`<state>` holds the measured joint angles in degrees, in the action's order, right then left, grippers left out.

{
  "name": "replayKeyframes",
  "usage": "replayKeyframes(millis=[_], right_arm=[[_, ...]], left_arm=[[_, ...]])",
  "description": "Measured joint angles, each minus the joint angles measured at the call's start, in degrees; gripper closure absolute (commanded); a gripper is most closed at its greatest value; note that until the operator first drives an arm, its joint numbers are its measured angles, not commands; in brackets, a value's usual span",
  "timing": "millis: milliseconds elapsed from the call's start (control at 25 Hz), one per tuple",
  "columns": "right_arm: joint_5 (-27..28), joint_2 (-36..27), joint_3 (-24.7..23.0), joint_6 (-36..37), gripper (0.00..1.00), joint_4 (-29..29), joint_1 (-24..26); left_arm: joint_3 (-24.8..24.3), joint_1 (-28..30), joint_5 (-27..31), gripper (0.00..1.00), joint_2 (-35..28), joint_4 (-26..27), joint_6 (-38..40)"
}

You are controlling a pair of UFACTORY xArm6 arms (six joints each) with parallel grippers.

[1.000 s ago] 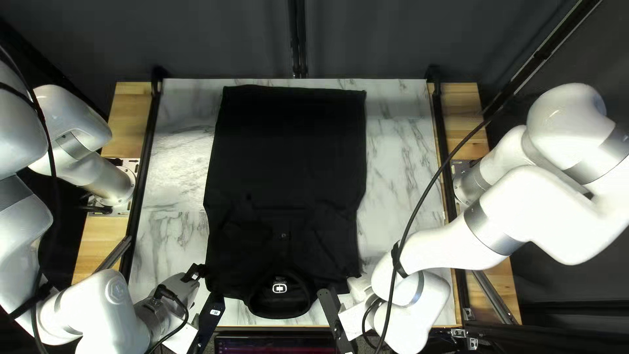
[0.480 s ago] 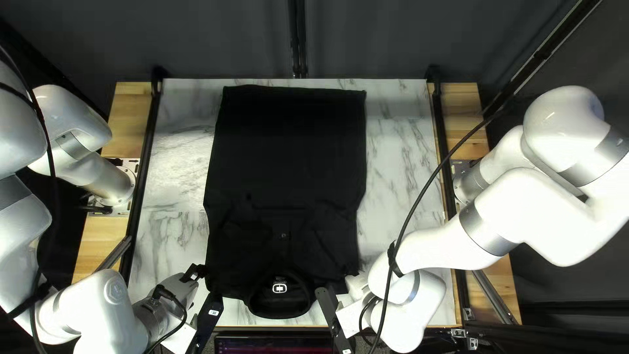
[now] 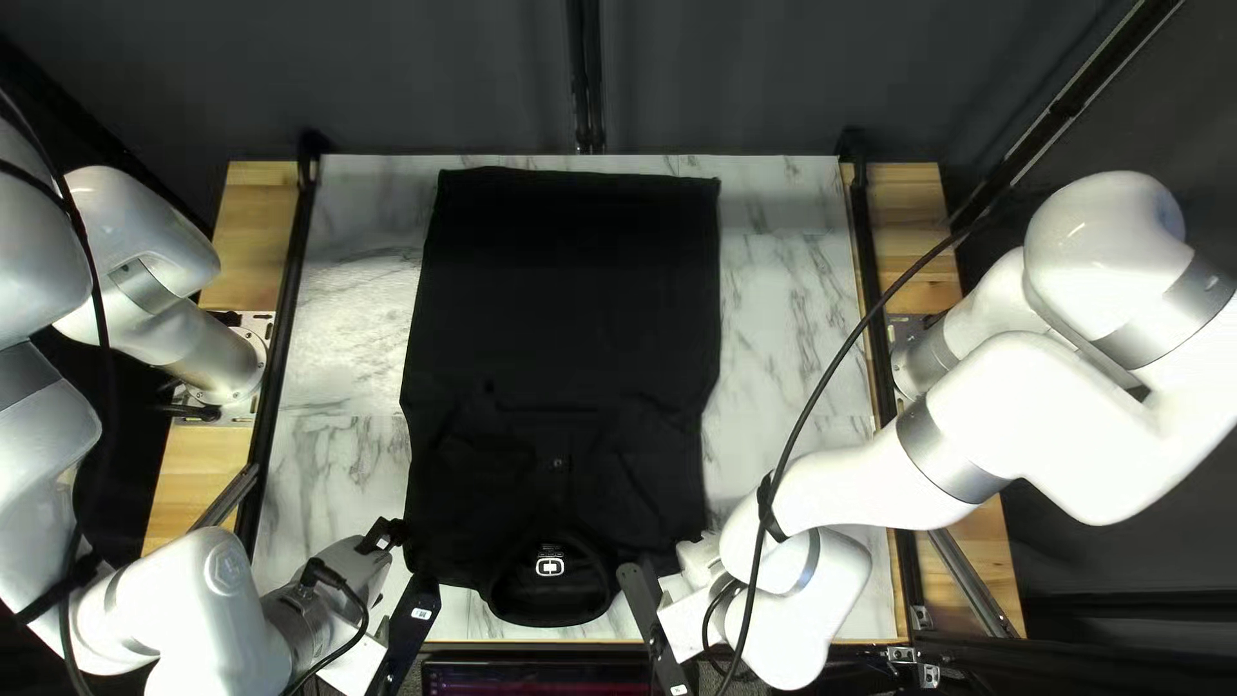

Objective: Fold t-shirt

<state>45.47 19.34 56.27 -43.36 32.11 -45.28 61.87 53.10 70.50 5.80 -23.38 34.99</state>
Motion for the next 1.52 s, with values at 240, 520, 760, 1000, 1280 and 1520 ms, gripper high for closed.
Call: replayKeyframes(millis=[240, 520, 760, 1000, 1280, 1520], right_arm=[[0.01, -0.26, -0.32, -0.51, 0.95, 0.27, -0.19], [-0.17, -0.32, -0.61, -0.87, 0.98, 0.58, -0.19], [-0.61, -0.18, -0.82, -0.91, 0.98, 0.94, 0.07], [-0.87, -0.15, -1.0, -1.05, 0.97, 1.18, 0.13], [-0.84, -0.06, -0.93, -1.13, 0.99, 1.14, 0.13], [-0.81, -0.08, -1.01, -1.25, 0.99, 1.29, 0.1]], left_arm=[[0.68, 0.11, 0.2, 0.0, 0.58, -0.28, 0.02], [1.64, 0.24, -0.23, 0.0, 1.82, -0.54, 0.22], [3.4, -0.5, -2.78, 0.0, 5.91, -0.43, 0.36], [2.55, -2.38, -5.33, 0.0, 9.65, 1.03, 0.69], [0.96, -3.88, -7.69, 0.0, 12.92, 3.34, 3.44], [-1.04, -5.02, -9.26, 0.0, 12.89, 4.43, 3.72]])
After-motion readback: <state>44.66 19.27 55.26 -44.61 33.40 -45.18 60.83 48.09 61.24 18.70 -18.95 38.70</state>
